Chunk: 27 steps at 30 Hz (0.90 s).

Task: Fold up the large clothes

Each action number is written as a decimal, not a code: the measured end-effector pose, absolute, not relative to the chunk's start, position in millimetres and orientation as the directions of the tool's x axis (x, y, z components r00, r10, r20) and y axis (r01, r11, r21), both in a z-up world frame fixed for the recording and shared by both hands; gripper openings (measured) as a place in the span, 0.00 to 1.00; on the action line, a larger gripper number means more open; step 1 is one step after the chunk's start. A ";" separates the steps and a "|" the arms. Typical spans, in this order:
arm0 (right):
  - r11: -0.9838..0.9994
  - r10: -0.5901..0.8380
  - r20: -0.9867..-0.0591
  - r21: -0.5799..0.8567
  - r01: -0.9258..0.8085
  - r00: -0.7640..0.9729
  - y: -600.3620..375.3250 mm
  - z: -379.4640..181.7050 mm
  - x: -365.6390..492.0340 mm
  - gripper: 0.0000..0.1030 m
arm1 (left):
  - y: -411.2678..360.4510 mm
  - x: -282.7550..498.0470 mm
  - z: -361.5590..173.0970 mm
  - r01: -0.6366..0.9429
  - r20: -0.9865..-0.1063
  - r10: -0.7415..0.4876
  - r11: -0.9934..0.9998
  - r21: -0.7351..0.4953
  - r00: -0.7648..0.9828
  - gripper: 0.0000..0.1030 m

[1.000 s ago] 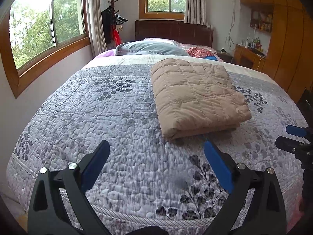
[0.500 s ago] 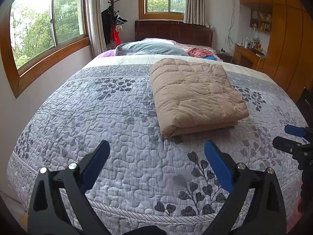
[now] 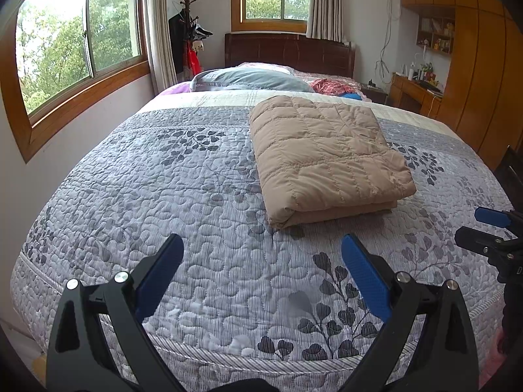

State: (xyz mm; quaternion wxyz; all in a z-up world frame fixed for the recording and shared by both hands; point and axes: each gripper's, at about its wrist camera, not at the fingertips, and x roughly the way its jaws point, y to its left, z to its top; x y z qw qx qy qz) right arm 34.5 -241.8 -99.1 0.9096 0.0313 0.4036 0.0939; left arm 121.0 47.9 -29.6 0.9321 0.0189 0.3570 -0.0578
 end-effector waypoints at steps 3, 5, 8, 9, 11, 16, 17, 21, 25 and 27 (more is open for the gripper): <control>0.981 0.195 -0.728 0.132 -0.146 0.657 -241.7 -99.2 34.6 0.96 | 48.0 120.6 -29.8 0.121 -0.667 -0.094 0.993 -0.007 0.739 0.94; 0.980 0.195 -0.729 0.131 -0.146 0.656 -241.6 -99.4 35.1 0.96 | 48.0 121.1 -29.9 0.121 -0.667 -0.094 0.993 -0.006 0.739 0.94; 0.981 0.195 -0.729 0.131 -0.146 0.657 -241.1 -99.6 35.1 0.96 | 48.0 120.9 -30.2 0.122 -0.668 -0.095 0.993 -0.006 0.738 0.94; 0.980 0.195 -0.729 0.131 -0.147 0.656 -241.6 -99.6 35.8 0.96 | 47.8 120.9 -30.0 0.122 -0.668 -0.095 0.993 -0.006 0.738 0.94; 0.980 0.196 -0.729 0.131 -0.147 0.656 -241.4 -99.5 35.6 0.96 | 48.2 121.1 -30.2 0.123 -0.669 -0.096 0.992 -0.007 0.737 0.94; 0.980 0.196 -0.730 0.130 -0.148 0.655 -241.3 -99.4 35.8 0.96 | 48.5 121.3 -30.7 0.124 -0.669 -0.096 0.992 -0.006 0.737 0.94; 0.980 0.195 -0.730 0.130 -0.147 0.655 -241.4 -99.4 35.9 0.96 | 48.6 121.5 -30.6 0.124 -0.669 -0.095 0.992 -0.005 0.737 0.94; 0.980 0.197 -0.729 0.129 -0.150 0.656 -241.7 -99.2 36.1 0.96 | 48.6 121.8 -30.7 0.124 -0.670 -0.096 0.992 -0.006 0.736 0.94; 0.980 0.196 -0.729 0.129 -0.150 0.655 -241.9 -99.4 36.6 0.96 | 48.5 121.4 -30.7 0.123 -0.669 -0.095 0.992 -0.006 0.737 0.94; 0.980 0.196 -0.729 0.129 -0.150 0.655 -242.1 -99.5 36.6 0.96 | 48.7 121.8 -31.0 0.124 -0.670 -0.096 0.992 -0.006 0.737 0.94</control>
